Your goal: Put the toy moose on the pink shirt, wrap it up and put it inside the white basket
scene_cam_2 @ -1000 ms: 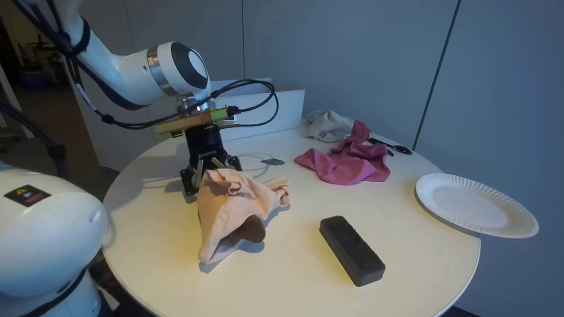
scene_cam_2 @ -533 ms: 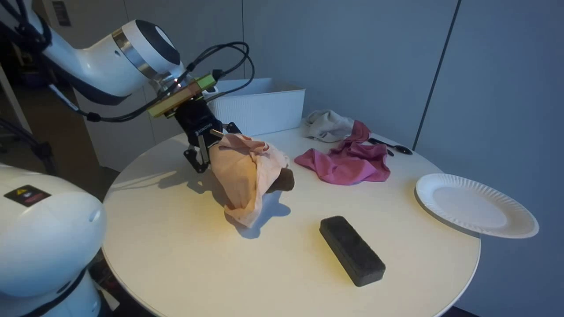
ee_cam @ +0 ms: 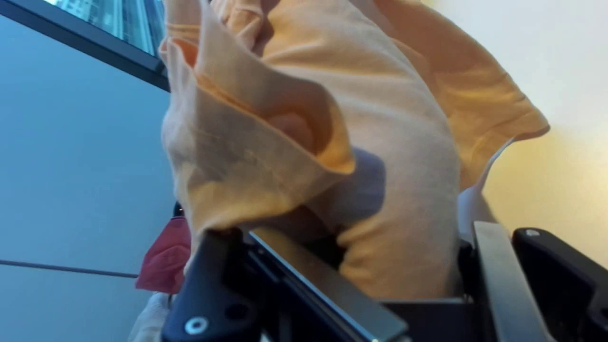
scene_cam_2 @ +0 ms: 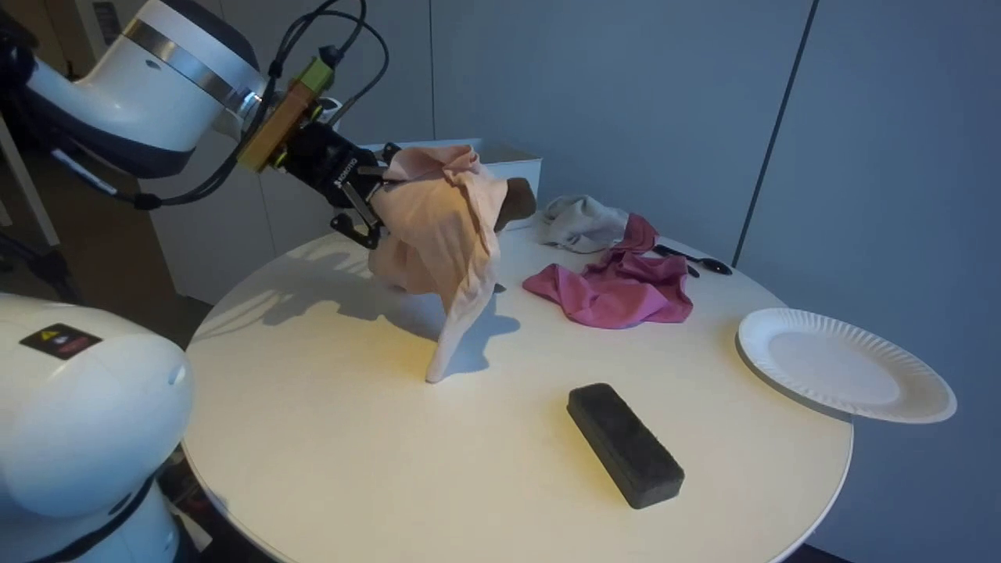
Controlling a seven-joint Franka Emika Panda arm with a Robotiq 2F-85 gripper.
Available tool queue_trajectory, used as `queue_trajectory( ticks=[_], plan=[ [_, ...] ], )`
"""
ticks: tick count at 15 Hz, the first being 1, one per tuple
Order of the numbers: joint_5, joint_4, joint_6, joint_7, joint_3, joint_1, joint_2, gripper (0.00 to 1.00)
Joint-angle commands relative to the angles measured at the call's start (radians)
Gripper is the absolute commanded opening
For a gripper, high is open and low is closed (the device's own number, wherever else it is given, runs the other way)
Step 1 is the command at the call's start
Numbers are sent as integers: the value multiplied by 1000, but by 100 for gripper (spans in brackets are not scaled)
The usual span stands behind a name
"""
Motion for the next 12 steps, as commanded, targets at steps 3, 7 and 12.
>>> queue_trajectory(
  ticks=[3, 7, 12],
  plan=[
    [-163, 96, -5, 90, 22, 63, -34, 9],
    [-238, 186, 96, 166, 9, 96, -8, 10],
    [-384, 291, 269, 249, 45, 108, 79, 10]
  ],
)
